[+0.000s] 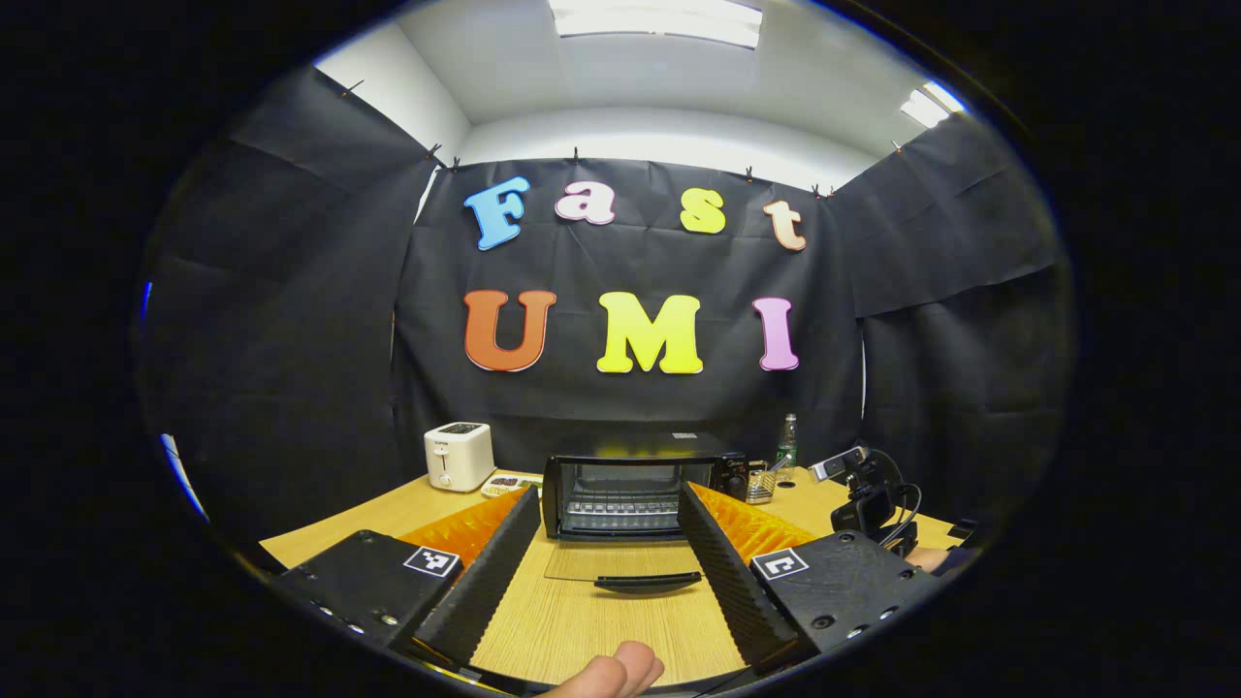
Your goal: Open the electric oven with the left hand, put the food in, and close the electric oven.
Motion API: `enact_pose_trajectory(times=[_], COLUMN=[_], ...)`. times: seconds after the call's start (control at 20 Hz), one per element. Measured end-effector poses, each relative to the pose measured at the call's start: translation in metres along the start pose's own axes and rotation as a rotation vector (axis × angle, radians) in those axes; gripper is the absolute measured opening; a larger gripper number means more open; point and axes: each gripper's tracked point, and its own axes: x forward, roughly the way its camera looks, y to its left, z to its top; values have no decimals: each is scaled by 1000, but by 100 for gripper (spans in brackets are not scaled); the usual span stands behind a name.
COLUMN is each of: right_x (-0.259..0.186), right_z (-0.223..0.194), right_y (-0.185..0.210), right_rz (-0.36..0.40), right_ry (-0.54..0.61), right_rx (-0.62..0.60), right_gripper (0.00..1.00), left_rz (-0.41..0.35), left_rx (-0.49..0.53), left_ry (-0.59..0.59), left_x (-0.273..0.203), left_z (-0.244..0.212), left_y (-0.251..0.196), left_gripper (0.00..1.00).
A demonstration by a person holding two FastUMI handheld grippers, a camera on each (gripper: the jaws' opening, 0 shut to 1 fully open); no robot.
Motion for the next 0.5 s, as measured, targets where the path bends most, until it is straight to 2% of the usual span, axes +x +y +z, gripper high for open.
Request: enact_pose_trajectory(times=[0.15, 0.25, 0.4, 0.5], right_x=[7, 9, 12, 7], right_z=[-4, -1, -4, -4], right_y=[3, 7, 9, 10], right_rz=[-9, 12, 50, 59], right_ry=[40, 58, 105, 113], right_rx=[-76, -110, -73, -47], right_gripper=[92, 91, 77, 70], left_rz=[35, 5, -47, -41], left_rx=[64, 55, 24, 27], left_ry=[-44, -69, -79, -67], left_x=[-14, -20, -25, -22], left_z=[16, 23, 25, 20], left_y=[9, 0, -9, -4], left_gripper=[94, 94, 94, 95])
